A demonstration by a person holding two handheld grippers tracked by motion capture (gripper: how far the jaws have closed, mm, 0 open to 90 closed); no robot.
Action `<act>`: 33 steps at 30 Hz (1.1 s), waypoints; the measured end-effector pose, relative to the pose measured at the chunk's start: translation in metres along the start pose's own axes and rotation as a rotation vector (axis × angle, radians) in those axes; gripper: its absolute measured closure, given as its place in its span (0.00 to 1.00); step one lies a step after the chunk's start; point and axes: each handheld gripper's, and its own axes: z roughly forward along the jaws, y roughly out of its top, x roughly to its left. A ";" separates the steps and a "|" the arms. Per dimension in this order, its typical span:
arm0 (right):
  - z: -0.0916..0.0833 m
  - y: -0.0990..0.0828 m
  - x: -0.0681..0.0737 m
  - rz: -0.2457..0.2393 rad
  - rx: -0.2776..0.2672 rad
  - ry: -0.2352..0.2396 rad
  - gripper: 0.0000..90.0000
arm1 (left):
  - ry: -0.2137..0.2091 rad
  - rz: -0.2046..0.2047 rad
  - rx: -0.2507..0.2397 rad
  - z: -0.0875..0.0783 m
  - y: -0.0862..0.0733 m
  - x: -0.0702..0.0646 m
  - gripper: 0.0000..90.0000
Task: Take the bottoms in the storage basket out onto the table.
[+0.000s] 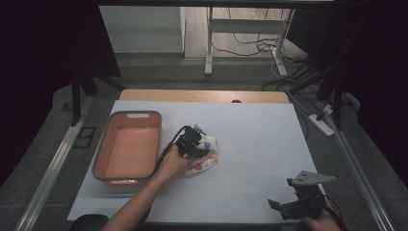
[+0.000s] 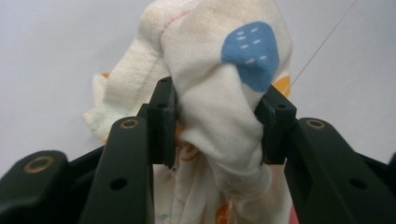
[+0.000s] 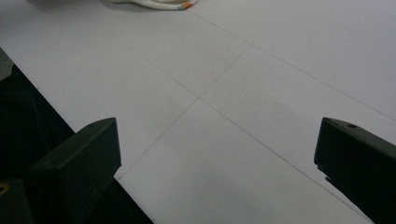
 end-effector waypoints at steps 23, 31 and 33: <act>0.001 0.000 0.002 -0.022 0.011 -0.002 0.01 | 0.022 0.043 -0.016 0.014 -0.008 -0.003 0.48; 0.001 0.000 0.002 -0.024 0.015 -0.001 0.01 | 0.013 0.028 -0.017 0.014 -0.008 -0.002 0.39; 0.001 0.000 0.002 -0.026 0.016 -0.001 0.01 | 0.006 0.021 -0.019 0.014 -0.007 -0.002 0.36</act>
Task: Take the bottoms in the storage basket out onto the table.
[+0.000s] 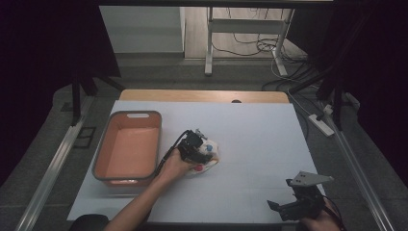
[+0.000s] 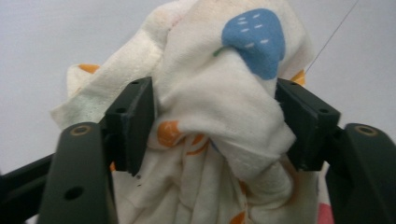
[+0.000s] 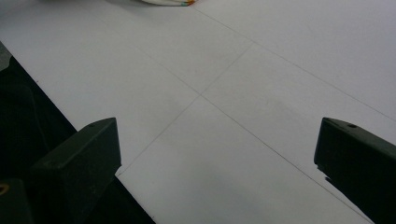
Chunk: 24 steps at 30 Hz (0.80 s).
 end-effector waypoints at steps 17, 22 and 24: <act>0.000 0.000 0.000 -0.007 0.001 0.001 0.01 | -0.056 -0.018 -0.007 0.002 -0.001 -0.004 0.13; 0.000 0.000 0.001 -0.009 0.003 0.001 0.01 | -0.094 -0.007 -0.021 0.002 -0.003 -0.002 0.07; 0.000 0.000 0.001 -0.010 0.004 0.002 0.01 | -0.108 -0.018 -0.029 0.000 -0.004 0.000 0.07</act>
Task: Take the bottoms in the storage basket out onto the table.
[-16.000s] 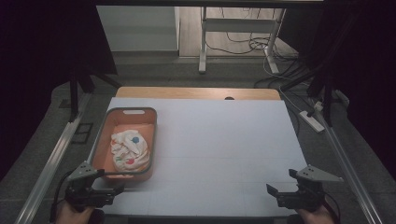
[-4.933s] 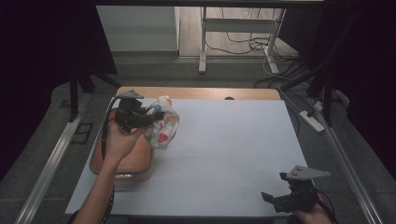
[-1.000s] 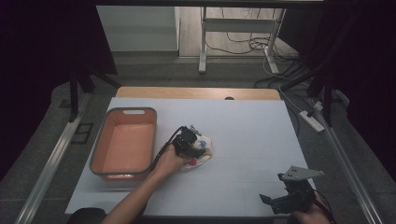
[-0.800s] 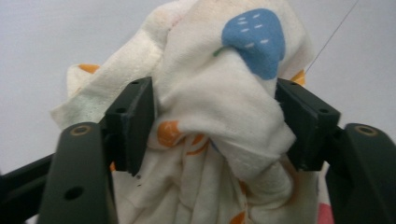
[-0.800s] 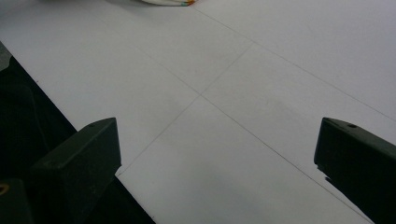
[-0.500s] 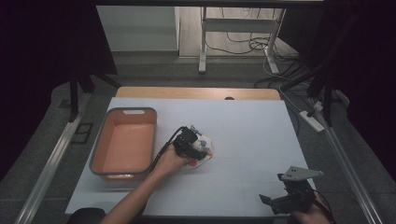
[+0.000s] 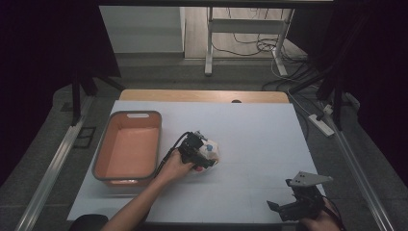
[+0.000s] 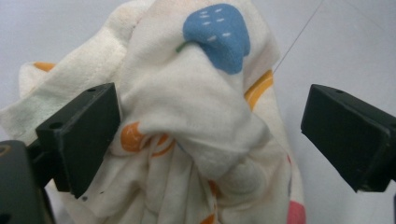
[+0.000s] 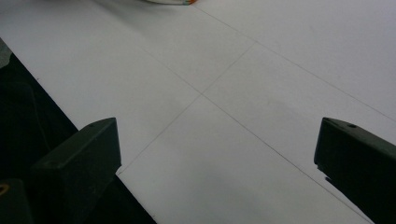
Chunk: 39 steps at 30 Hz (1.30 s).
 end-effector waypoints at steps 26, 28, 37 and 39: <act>0.000 0.000 0.001 -0.012 0.005 0.001 0.01 | -0.098 -0.013 -0.069 -0.019 -0.006 0.005 0.02; 0.000 0.000 0.001 -0.011 0.004 0.001 0.01 | -0.107 -0.014 -0.080 -0.021 -0.007 0.005 0.03; 0.000 0.000 0.001 -0.013 0.003 0.002 0.01 | -0.137 -0.026 -0.105 -0.026 -0.007 0.003 0.02; 0.000 0.000 0.001 -0.014 0.002 0.002 0.01 | -0.141 -0.035 -0.108 -0.027 -0.008 0.003 0.02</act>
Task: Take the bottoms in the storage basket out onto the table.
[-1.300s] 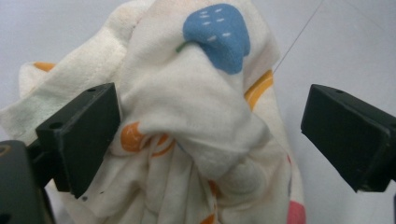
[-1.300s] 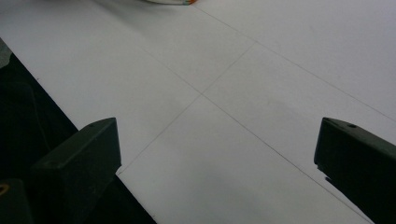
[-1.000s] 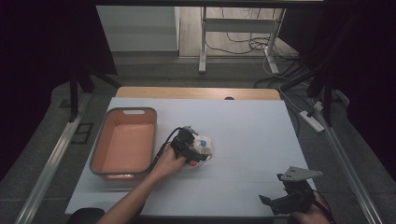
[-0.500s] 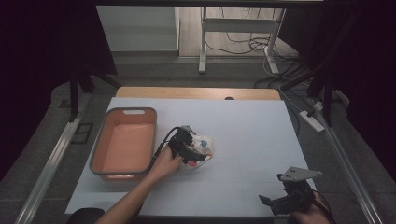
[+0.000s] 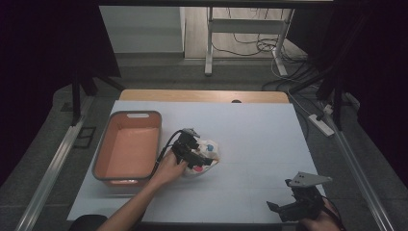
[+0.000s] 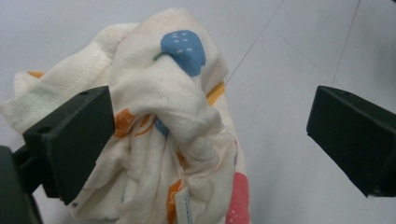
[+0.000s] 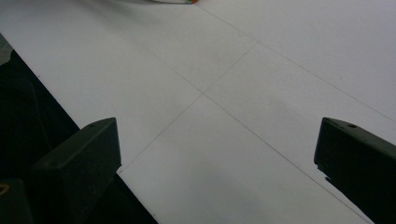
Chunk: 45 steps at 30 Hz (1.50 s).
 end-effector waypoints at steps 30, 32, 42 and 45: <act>-0.001 0.000 -0.001 0.017 -0.007 0.001 0.01 | 0.010 0.006 -0.014 -0.015 0.003 -0.005 0.02; -0.001 0.000 -0.001 0.021 -0.010 0.002 0.01 | 0.010 0.003 -0.017 -0.016 0.003 -0.006 0.02; -0.001 0.000 -0.001 0.021 -0.012 0.001 0.01 | 0.007 -0.004 -0.013 -0.021 0.006 -0.010 0.02; -0.001 0.000 -0.001 0.021 -0.011 0.001 0.01 | 0.009 -0.008 -0.020 -0.024 0.006 -0.010 0.02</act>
